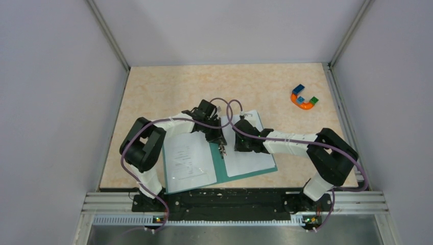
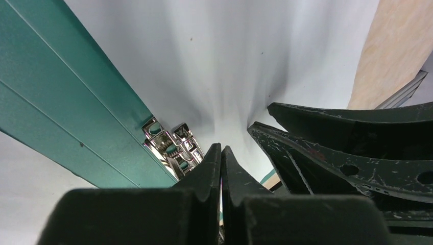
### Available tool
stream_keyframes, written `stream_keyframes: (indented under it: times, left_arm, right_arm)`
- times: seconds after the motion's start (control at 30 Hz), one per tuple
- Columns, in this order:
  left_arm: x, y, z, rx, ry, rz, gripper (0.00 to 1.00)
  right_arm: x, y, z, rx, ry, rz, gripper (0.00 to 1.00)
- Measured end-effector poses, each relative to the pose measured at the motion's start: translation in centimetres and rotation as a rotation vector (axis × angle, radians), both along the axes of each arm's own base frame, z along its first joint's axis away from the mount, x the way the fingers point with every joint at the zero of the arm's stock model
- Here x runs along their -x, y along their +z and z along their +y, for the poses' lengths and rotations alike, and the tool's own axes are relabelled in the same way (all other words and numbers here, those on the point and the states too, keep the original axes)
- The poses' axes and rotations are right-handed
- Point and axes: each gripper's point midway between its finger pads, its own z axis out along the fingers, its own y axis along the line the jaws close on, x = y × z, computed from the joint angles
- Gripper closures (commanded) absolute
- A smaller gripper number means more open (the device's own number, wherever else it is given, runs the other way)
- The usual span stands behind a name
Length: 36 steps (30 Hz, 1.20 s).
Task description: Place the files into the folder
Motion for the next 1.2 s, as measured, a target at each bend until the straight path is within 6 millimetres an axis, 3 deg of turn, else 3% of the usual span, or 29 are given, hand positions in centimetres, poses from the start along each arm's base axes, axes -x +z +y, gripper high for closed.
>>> stream_keyframes:
  times: [0.3,0.5,0.7,0.77,0.87,1.0,1.07,1.2]
  left_arm:
    - [-0.2,1.3,0.2,-0.009,0.006,-0.034,0.87]
    - [-2.7,5.5,0.9,-0.059,0.051,-0.170,0.82]
    - [-3.5,10.5,4.7,-0.126,0.206,-0.323,0.80]
    - [-3.0,11.1,6.3,-0.152,0.269,-0.349,0.80]
    - [-1.2,9.8,9.0,-0.205,0.358,-0.336,0.79]
    - [2.0,5.8,11.7,-0.276,0.430,-0.253,0.72]
    - [3.9,3.7,13.1,-0.307,0.463,-0.205,0.69]
    - [5.7,2.0,14.4,-0.318,0.513,-0.173,0.65]
  right_arm:
    - [0.0,0.0,0.1,-0.002,0.002,0.001,0.67]
    - [0.2,0.4,0.3,-0.012,0.022,0.004,0.62]
    - [0.3,2.9,0.8,-0.053,0.072,-0.030,0.57]
    - [0.3,4.5,1.1,-0.068,0.098,-0.064,0.56]
    - [0.3,7.0,2.1,-0.077,0.153,-0.119,0.56]
    - [0.9,9.4,3.8,-0.054,0.241,-0.173,0.56]
    - [1.2,10.0,4.4,-0.025,0.280,-0.188,0.56]
    - [1.1,9.9,5.9,0.038,0.340,-0.197,0.57]
